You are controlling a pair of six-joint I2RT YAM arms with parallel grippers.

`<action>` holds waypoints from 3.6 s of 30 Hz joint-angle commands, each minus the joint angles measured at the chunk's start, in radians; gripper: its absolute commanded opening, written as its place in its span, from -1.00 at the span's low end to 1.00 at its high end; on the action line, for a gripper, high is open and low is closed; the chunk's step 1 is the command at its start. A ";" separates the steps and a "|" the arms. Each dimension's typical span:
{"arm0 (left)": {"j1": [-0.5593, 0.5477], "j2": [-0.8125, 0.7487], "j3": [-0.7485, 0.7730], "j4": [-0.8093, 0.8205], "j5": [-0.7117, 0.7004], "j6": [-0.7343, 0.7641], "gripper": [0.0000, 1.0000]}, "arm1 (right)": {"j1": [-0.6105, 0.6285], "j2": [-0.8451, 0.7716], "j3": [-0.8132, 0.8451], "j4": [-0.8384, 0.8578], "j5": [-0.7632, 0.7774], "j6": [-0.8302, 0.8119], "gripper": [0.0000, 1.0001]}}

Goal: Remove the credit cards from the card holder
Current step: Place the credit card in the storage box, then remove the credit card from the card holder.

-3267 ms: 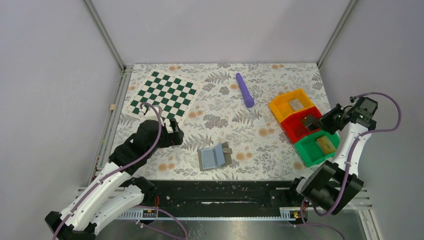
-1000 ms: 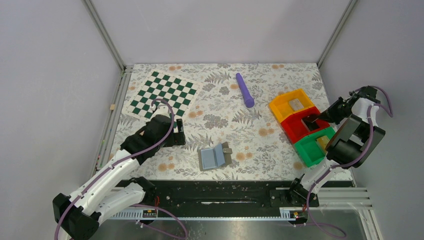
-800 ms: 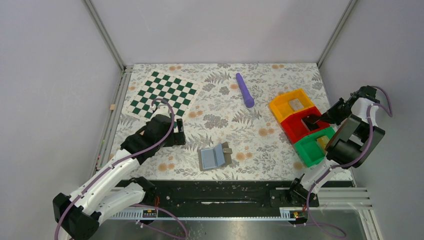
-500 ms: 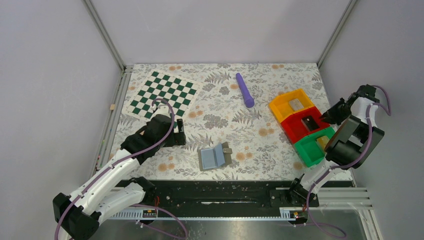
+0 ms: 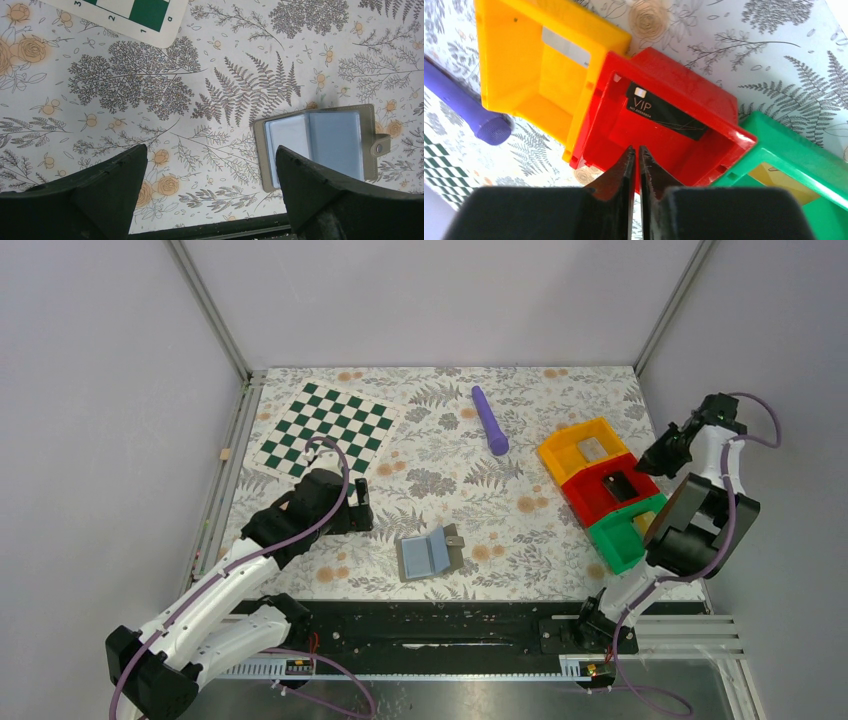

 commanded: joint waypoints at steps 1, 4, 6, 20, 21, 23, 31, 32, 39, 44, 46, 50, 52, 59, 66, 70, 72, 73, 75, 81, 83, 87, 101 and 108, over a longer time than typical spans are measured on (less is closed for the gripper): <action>-0.001 -0.021 0.042 0.018 0.027 0.016 0.97 | 0.081 -0.089 -0.017 0.022 0.036 -0.139 -0.89; -0.001 -0.038 0.040 0.019 0.026 0.020 0.97 | 0.125 -0.170 -0.151 0.136 -0.003 -0.294 -1.00; -0.001 -0.047 0.040 0.022 0.028 0.022 0.98 | 0.137 -0.223 -0.268 0.236 -0.051 -0.399 -1.00; -0.007 -0.076 0.036 0.031 0.077 0.033 0.97 | 0.232 -0.241 -0.480 0.396 0.022 -0.873 -1.00; -0.009 -0.078 0.035 0.031 0.071 0.035 0.97 | 0.235 -0.229 -0.480 0.399 0.042 -0.880 -1.00; -0.010 -0.081 0.038 0.031 0.057 0.036 0.98 | 0.239 -0.206 -0.484 0.414 0.086 -0.891 -1.00; -0.011 -0.083 0.040 0.014 0.020 0.038 0.98 | 0.245 -0.155 -0.496 0.477 0.119 -0.931 -1.00; -0.010 -0.082 0.041 0.011 0.016 0.038 0.97 | 0.245 -0.147 -0.493 0.482 0.134 -0.930 -1.00; -0.011 -0.079 0.040 0.003 0.005 0.036 0.97 | 0.248 -0.102 -0.493 0.534 0.215 -0.914 -1.00; -0.010 -0.077 0.041 0.003 -0.003 0.035 0.98 | 0.248 -0.108 -0.491 0.549 0.209 -0.904 -1.00; -0.010 -0.078 0.041 0.003 -0.004 0.035 0.97 | 0.249 -0.108 -0.477 0.524 0.201 -0.899 -1.00; -0.011 -0.084 0.040 0.002 -0.006 0.034 0.97 | 0.269 -0.162 -0.453 0.436 0.174 -0.882 -1.00; -0.011 -0.088 0.040 -0.004 -0.012 0.031 0.97 | 0.285 -0.214 -0.434 0.373 0.181 -0.870 -1.00; -0.011 -0.090 0.038 0.004 0.040 0.046 0.97 | 0.353 -0.359 -0.322 0.166 0.230 -0.620 -1.00; -0.009 -0.047 -0.022 0.045 0.209 -0.030 0.96 | 0.386 -0.519 -0.291 0.135 0.153 -0.078 -0.84; -0.009 -0.009 -0.087 0.124 0.342 -0.109 0.91 | 0.423 -0.570 -0.393 0.212 -0.229 0.108 -0.95; -0.009 0.022 -0.097 0.153 0.380 -0.140 0.89 | 0.507 -0.624 -0.489 0.310 -0.266 0.184 -0.85; -0.007 0.037 -0.101 0.167 0.396 -0.150 0.86 | 0.566 -0.653 -0.524 0.349 -0.235 0.211 -0.79; -0.005 0.047 -0.099 0.182 0.400 -0.170 0.83 | 0.691 -0.698 -0.582 0.391 -0.149 0.260 -0.78; 0.062 0.036 -0.058 0.137 0.336 -0.138 0.83 | 1.009 -0.708 -0.689 0.533 -0.037 0.441 -0.86; 0.084 0.033 -0.042 0.113 0.342 -0.097 0.83 | 1.111 -0.686 -0.702 0.584 0.008 0.479 -0.88; 0.095 -0.009 -0.036 0.099 0.334 -0.072 0.83 | 1.310 -0.596 -0.650 0.634 0.067 0.512 -0.89; 0.095 -0.052 -0.165 0.205 0.488 -0.145 0.76 | 1.493 -0.194 -0.457 0.609 0.143 0.461 -0.92; 0.095 -0.051 -0.262 0.315 0.535 -0.223 0.65 | 1.486 -0.149 -0.530 0.578 0.227 0.435 -0.95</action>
